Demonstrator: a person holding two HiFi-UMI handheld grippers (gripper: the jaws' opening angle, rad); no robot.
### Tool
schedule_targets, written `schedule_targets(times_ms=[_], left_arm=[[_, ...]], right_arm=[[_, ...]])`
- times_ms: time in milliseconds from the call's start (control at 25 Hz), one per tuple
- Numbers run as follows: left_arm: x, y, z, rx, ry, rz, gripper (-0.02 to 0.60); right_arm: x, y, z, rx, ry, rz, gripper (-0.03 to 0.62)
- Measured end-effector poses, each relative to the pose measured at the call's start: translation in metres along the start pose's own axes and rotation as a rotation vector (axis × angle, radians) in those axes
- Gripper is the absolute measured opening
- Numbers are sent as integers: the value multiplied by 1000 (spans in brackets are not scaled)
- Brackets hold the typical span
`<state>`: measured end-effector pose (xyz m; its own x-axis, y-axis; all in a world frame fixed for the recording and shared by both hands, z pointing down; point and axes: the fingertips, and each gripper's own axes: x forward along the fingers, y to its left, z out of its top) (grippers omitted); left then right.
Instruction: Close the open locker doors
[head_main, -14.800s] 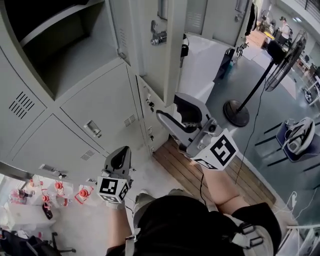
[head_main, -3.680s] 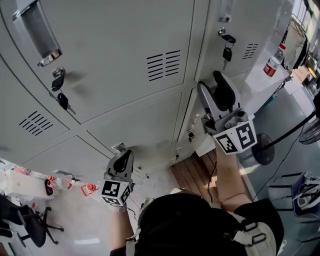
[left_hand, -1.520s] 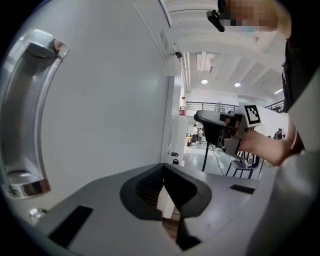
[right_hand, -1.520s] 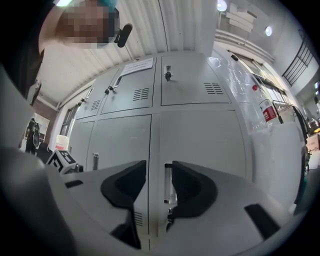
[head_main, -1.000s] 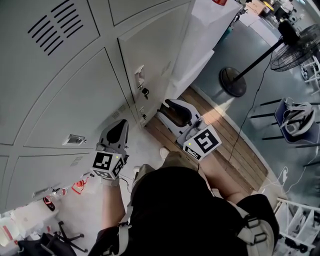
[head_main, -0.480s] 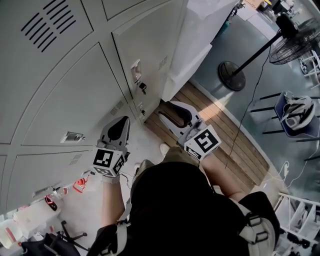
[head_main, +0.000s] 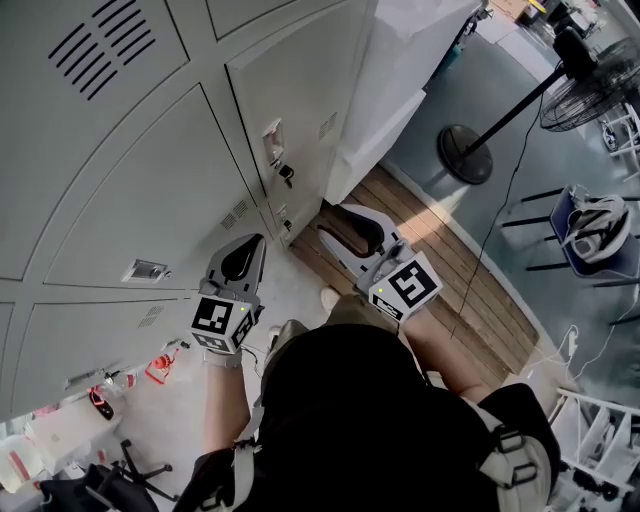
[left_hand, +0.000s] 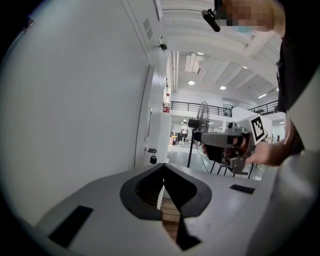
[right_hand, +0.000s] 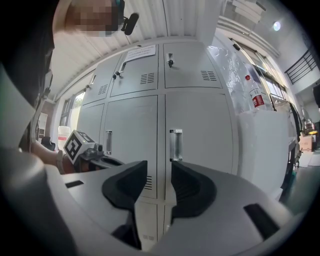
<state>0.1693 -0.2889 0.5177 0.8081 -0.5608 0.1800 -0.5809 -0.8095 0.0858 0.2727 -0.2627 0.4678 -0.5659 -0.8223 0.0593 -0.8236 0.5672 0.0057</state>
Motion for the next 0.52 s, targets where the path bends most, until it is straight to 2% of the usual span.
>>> schedule_targets(times_ms=[520], left_arm=[[0,-2,-3,-9,14,11,9]], right_arm=[[0,-3,1,11,-6,7,155]])
